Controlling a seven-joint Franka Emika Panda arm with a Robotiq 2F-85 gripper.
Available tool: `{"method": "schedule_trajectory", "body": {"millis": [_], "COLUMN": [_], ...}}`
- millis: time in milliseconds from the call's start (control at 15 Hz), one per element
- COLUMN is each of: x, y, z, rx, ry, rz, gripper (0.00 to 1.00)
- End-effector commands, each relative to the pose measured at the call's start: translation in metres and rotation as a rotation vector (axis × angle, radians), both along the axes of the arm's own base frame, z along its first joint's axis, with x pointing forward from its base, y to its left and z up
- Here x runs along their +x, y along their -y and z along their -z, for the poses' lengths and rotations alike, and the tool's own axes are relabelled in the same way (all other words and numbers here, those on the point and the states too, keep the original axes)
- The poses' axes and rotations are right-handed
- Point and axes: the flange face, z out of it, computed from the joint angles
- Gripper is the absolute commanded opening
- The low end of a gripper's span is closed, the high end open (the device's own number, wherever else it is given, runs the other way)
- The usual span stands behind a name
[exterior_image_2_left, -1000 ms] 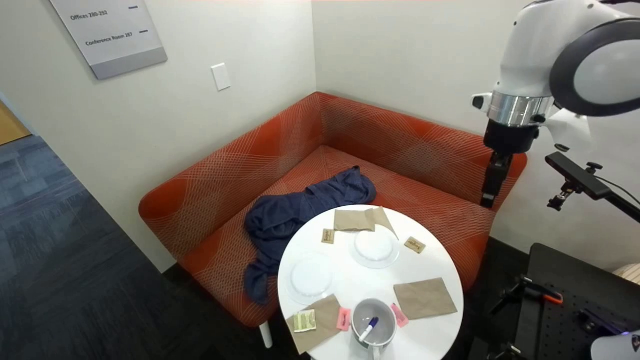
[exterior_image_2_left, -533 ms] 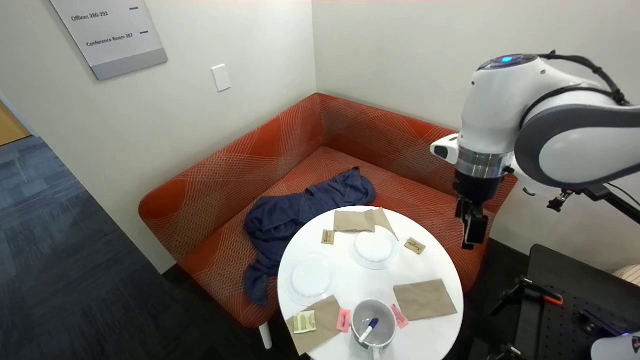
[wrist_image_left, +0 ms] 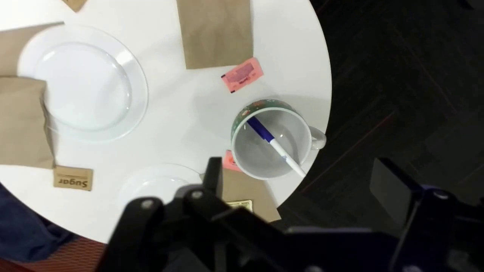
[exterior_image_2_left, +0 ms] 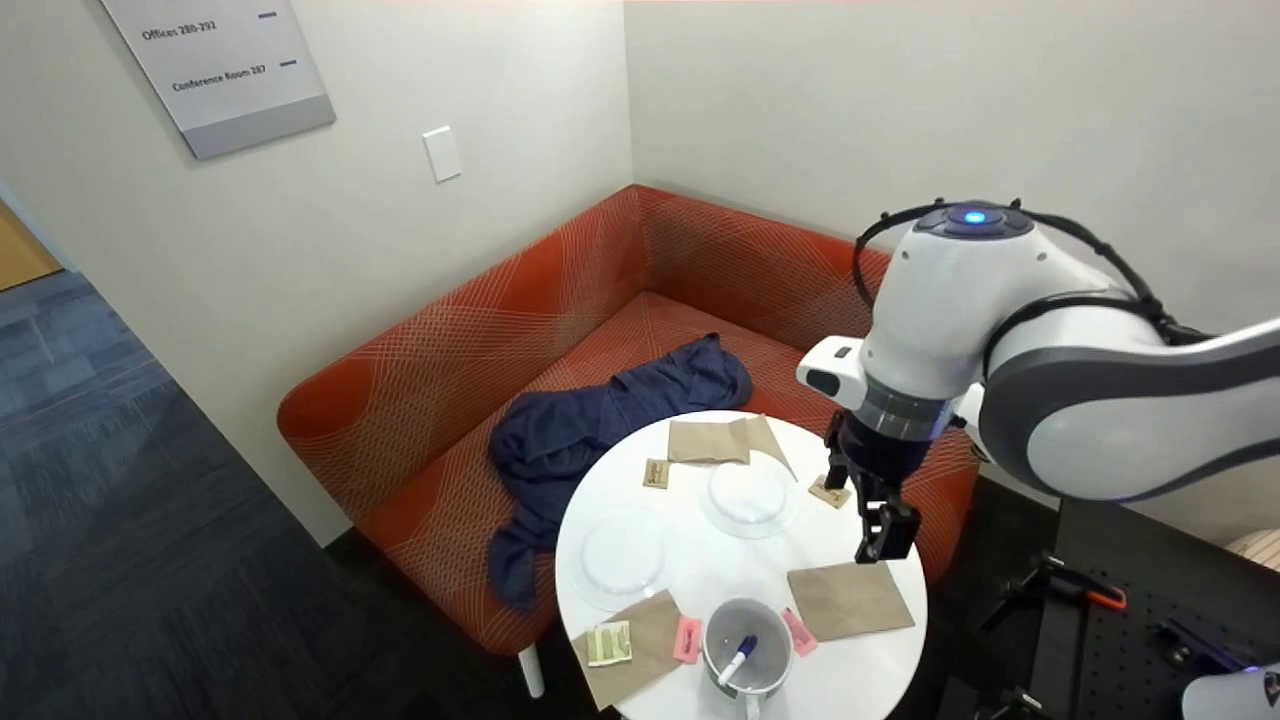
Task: Remove the pen from the mug and put it on the table
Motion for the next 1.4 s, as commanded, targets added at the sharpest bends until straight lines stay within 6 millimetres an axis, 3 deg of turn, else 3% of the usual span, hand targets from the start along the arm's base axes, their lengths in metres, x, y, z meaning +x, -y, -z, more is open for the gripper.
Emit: {"method": "schedule_trajectory", "body": {"millis": [0, 400, 467, 667, 1000, 1333], "x": [0.004, 0.008, 0.0, 0.002, 0.005, 0.009], "y": [-0.024, -0.057, -0.049, -0.056, -0.054, -0.049], "z": [0.02, 0.059, 0.05, 0.062, 0.061, 0.071], "rx": [0.044, 0.094, 0.074, 0.076, 0.072, 0.067], "ry": [0.022, -0.048, -0.031, -0.051, -0.032, -0.008], "rz": [-0.116, -0.321, -0.278, -0.308, -0.324, -0.52], "gripper": [1.0, 1.0, 1.0, 1.0, 1.0, 1.0]}}
